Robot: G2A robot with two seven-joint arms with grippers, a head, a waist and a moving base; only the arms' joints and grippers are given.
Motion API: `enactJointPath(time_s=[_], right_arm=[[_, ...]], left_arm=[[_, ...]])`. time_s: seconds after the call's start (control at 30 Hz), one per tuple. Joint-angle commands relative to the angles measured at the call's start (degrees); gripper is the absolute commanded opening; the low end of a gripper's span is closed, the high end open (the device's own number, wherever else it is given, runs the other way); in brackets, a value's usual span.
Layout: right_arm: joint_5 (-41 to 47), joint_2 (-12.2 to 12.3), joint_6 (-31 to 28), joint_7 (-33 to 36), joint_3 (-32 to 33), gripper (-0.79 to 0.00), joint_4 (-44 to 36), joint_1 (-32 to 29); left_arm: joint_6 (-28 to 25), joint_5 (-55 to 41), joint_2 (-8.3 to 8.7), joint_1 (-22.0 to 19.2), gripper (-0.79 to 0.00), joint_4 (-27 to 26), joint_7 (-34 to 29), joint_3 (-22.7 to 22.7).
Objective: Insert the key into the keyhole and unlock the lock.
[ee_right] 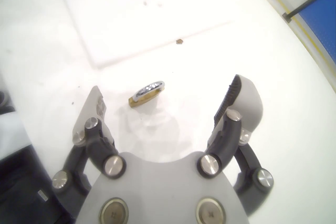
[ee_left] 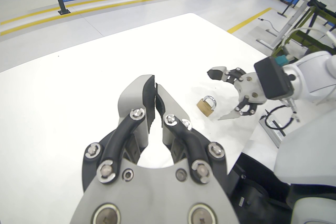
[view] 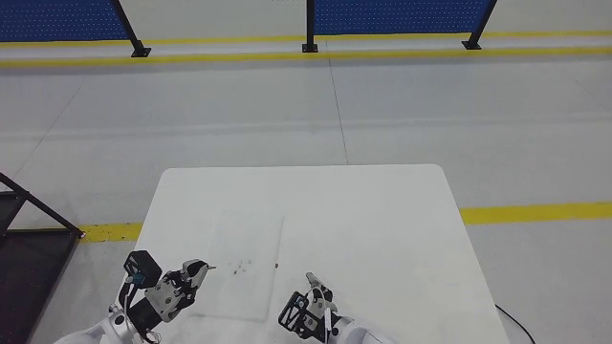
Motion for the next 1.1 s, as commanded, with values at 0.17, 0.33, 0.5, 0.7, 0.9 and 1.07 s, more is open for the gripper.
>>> enactJointPath(time_s=[0.17,0.33,0.5,0.7,0.9,1.07], right_arm=[[1.2,-0.7,0.6,1.6,-1.3,-0.449,2.3,1.8],[0.9,-0.9,1.0,2.6,-1.8,-0.526,2.9,2.4],[1.7,-1.2,-0.1,4.0,-2.7,-0.576,3.7,3.4],[2.5,-1.6,-0.1,4.7,-3.4,-0.64,4.4,4.3],[2.8,-1.7,-0.3,3.8,-3.6,-0.785,4.7,4.6],[5.9,-0.6,-0.4,-5.6,-0.7,-0.785,2.1,1.5]], left_arm=[[0.0,0.0,0.0,0.0,-0.785,0.0,0.0,0.0],[0.0,0.0,0.0,0.0,-0.785,0.0,0.0,0.0],[0.0,0.0,0.0,0.0,-0.785,0.0,0.0,0.0],[0.0,0.0,0.0,0.0,-0.785,0.0,0.0,0.0],[0.0,0.0,0.0,0.0,-0.785,0.0,0.0,0.0],[0.4,-0.7,-0.03,-0.4,-0.785,0.1,0.2,0.3]])
